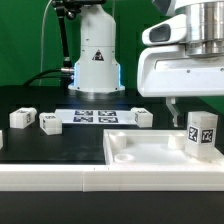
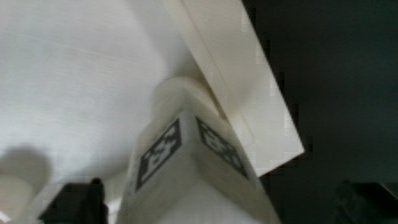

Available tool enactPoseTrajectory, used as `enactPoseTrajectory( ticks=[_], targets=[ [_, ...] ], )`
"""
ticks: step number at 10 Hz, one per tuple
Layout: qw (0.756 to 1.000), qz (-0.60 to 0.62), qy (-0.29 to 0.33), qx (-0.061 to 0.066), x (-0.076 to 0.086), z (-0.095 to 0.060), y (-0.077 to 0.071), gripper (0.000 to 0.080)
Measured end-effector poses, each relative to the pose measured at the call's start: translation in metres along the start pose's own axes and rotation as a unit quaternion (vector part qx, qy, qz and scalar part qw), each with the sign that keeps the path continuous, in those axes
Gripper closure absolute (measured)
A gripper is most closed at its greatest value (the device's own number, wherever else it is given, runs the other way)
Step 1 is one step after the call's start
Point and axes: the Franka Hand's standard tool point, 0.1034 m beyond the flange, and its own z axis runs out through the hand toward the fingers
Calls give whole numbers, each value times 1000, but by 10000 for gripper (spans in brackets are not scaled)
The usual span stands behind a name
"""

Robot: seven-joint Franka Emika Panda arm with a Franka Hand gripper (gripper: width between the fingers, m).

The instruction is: Assemble one leg

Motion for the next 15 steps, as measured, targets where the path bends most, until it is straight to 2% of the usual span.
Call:
enactPoseTrajectory(
  ticks=[3, 6, 8, 10, 13, 15],
  targets=[
    [995, -101, -13, -9, 1, 0, 2, 151],
    [983, -180, 14, -7, 3, 2, 13, 151],
    [983, -184, 14, -7, 3, 2, 12, 177],
    [984, -177, 13, -7, 3, 3, 12, 510],
    [987, -163, 13, -5, 4, 3, 15, 509],
    [998, -53, 14, 6, 5, 4, 16, 509]
  ],
)
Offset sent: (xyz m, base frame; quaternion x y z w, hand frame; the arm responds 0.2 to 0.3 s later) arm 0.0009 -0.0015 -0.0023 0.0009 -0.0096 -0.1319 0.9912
